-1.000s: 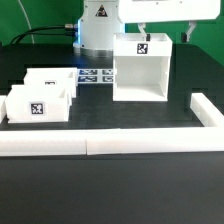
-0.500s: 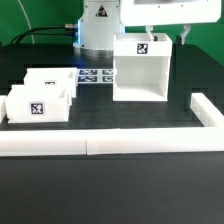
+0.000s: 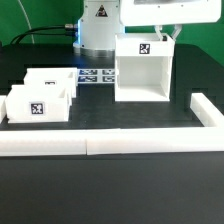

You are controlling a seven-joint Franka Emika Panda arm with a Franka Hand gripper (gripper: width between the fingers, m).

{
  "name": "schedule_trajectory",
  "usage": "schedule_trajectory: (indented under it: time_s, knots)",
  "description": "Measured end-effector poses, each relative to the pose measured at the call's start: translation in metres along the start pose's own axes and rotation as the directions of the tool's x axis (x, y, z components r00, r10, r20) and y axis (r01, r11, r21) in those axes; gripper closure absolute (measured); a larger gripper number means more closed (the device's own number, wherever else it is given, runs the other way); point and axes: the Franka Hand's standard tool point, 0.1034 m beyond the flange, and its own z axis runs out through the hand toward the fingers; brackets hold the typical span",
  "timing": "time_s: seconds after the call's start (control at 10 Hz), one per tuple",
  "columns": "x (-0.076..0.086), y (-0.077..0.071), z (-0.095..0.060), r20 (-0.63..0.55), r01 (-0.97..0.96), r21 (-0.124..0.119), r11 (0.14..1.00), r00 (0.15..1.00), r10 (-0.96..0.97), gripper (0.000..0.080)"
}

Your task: Assemble drawer

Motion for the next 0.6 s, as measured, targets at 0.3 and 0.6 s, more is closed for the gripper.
schedule_trajectory:
  time_s: [0.3, 0.6]
  knots:
    - [0.0000, 0.0000, 0.0000, 0.000, 0.000, 0.000, 1.000, 1.000, 0.000, 0.0763]
    - [0.0000, 0.0000, 0.0000, 0.000, 0.000, 0.000, 1.000, 1.000, 0.000, 0.0762]
